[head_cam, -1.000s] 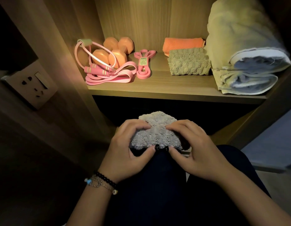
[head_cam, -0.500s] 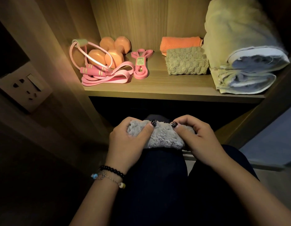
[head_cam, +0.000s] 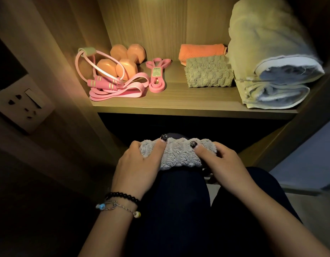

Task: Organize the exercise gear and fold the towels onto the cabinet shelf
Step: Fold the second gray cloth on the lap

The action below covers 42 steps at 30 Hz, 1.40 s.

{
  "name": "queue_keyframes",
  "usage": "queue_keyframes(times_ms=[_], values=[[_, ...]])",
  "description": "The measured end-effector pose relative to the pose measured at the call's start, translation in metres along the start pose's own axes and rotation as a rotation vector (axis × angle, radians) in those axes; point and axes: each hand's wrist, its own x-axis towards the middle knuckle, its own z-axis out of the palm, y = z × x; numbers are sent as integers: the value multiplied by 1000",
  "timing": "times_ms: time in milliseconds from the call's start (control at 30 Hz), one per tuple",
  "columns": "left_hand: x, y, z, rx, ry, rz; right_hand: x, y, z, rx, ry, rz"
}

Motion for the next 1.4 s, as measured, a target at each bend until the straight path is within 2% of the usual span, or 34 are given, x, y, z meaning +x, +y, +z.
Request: queue_keyframes(times_ms=[133,233,500,633,767,967,1167,1300,1400], values=[[0,10,-5,-225,-37,54,4,-11,-1,152,27,30],[7,19,1,-301,20,186,9,-13,-6,122,91,-5],[53,64,57,-360,-17,517,77,-2,-54,-19,433,-37],[79,75,80,-371,-7,493,102,8,-63,-76,477,-114],[108,86,98,-246,9,426,127,8,-59,-227,494,-224],[151,95,119,-201,11,435,169,6,-62,-471,354,-335],[187,101,134,-138,-7,520,200,17,-63,-545,352,-265],[201,103,142,-190,54,550,221,13,-59,-565,392,-148],[207,106,150,-190,4,585,230,11,-54,-624,483,-138]])
